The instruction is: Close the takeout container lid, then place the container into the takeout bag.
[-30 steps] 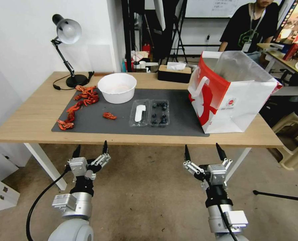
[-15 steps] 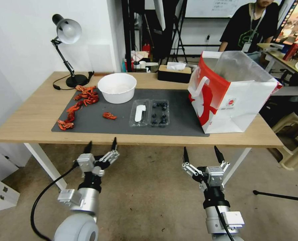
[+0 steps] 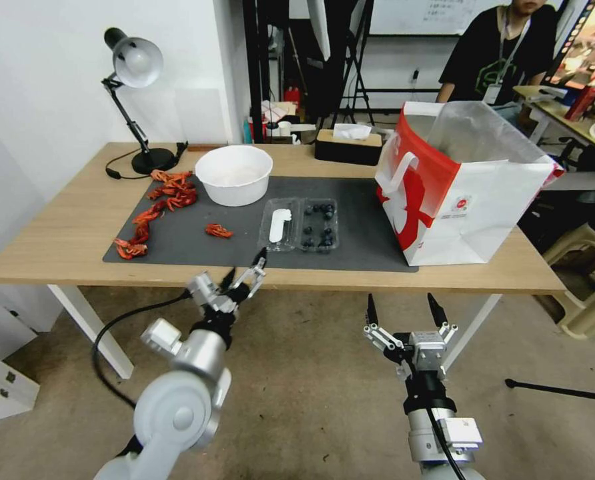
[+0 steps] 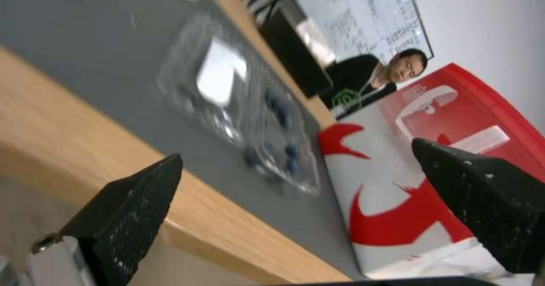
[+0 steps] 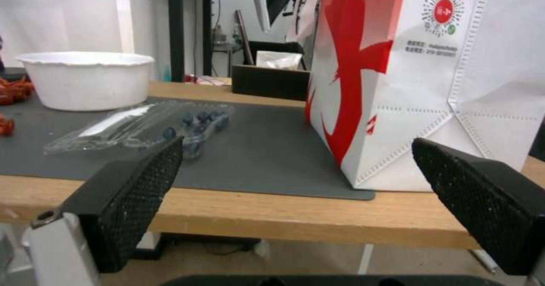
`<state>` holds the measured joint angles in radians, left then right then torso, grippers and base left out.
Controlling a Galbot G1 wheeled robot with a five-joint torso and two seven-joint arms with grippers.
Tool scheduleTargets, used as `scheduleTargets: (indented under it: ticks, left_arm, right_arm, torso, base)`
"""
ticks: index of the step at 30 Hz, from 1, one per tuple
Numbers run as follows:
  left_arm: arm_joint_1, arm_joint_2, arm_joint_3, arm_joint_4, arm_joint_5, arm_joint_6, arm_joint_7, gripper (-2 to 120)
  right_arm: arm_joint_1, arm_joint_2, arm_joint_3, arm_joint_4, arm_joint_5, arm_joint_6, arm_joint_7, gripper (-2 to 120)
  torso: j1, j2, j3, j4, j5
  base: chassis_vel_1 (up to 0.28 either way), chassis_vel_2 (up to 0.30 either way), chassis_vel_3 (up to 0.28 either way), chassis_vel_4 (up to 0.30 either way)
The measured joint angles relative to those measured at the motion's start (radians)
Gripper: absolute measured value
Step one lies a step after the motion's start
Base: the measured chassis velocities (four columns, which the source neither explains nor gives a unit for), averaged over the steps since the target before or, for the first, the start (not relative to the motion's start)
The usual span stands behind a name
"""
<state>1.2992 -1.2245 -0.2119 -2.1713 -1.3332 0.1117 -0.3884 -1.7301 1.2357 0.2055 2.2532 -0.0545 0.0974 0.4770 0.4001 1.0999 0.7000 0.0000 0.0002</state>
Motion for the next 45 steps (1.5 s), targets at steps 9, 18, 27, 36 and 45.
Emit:
scheduleTargets:
  ticks: [9,18,27,36,45]
  left_arm:
    - [-0.164,-0.049,0.058,0.094,-0.192,0.005,-0.112,100]
    - [-0.310,-0.097,0.083,0.201,-0.297,-0.001,-0.203,100]
    - [-0.360,-0.120,0.090,0.280,-0.306,-0.009,-0.230,100]
    - [-0.393,-0.124,0.080,0.343,-0.285,-0.028,-0.225,100]
    - [-0.394,-0.109,0.090,0.361,-0.177,-0.069,-0.160,100]
  right_arm:
    - [-0.005,0.019,0.018,-0.008,-0.006,-0.001,0.001,100]
    - [-0.010,0.032,0.036,-0.009,-0.008,-0.003,0.003,100]
    - [-0.008,0.035,0.047,-0.003,-0.007,-0.005,0.005,100]
    - [-0.007,0.038,0.048,-0.002,-0.005,-0.005,0.007,100]
    - [-0.006,0.039,0.048,0.002,-0.005,-0.004,0.008,100]
  torso:
    - [0.000,0.000,0.000,-0.0001,-0.0002]
    - [0.000,0.000,0.000,-0.0001,-0.0002]
    - [0.000,0.000,0.000,0.0000,-0.0002]
    - [0.000,0.000,0.000,0.0000,-0.0002]
    - [0.000,0.000,0.000,0.0001,-0.0002]
  base:
    - [0.000,0.000,0.000,0.000]
    - [0.000,0.000,0.000,0.000]
    - [0.000,0.000,0.000,0.000]
    - [0.000,0.000,0.000,0.000]
    - [0.000,0.000,0.000,0.000]
